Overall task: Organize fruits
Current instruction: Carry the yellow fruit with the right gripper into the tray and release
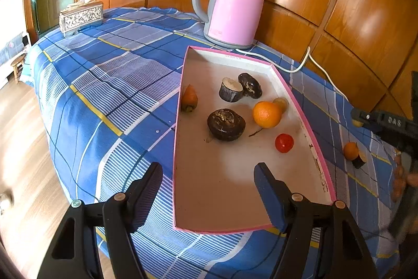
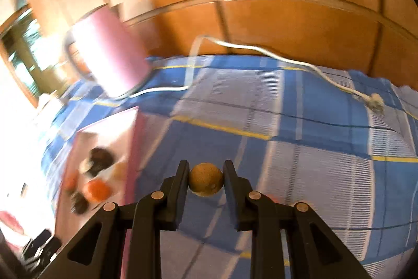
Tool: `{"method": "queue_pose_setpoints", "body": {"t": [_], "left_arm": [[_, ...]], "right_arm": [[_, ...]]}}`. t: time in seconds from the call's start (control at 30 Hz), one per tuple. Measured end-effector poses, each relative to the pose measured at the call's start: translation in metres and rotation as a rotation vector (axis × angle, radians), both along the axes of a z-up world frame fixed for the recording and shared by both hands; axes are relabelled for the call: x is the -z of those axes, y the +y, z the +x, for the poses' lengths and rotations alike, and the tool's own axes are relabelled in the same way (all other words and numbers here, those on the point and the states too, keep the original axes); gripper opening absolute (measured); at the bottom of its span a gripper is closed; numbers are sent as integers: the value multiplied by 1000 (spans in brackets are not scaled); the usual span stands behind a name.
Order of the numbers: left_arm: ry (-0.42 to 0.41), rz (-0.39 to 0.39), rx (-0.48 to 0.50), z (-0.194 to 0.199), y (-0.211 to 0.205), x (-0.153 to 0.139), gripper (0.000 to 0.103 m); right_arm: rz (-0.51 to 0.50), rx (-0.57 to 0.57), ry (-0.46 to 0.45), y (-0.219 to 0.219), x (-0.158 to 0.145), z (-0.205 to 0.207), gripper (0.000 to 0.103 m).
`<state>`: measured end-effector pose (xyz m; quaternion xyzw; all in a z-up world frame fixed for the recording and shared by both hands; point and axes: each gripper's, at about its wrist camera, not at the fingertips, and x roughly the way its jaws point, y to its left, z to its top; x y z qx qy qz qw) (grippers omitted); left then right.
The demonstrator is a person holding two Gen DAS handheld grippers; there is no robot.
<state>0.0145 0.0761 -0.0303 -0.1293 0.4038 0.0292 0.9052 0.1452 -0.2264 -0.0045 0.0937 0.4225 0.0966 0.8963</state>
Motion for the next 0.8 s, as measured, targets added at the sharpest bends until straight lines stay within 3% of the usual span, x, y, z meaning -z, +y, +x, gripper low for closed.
{"method": "queue_pose_setpoints", "body": {"t": [0.33, 0.6, 0.8], "left_arm": [[-19, -11, -10, -5, 4, -4, 73], [-24, -29, -30, -5, 10, -4, 73], [-20, -34, -38, -4, 13, -2, 73]], "right_arm": [[-23, -283, 22, 81, 2, -43, 26], [-84, -358, 76, 121, 20, -45, 26], [-137, -342, 106, 132, 33, -42, 27]]}}
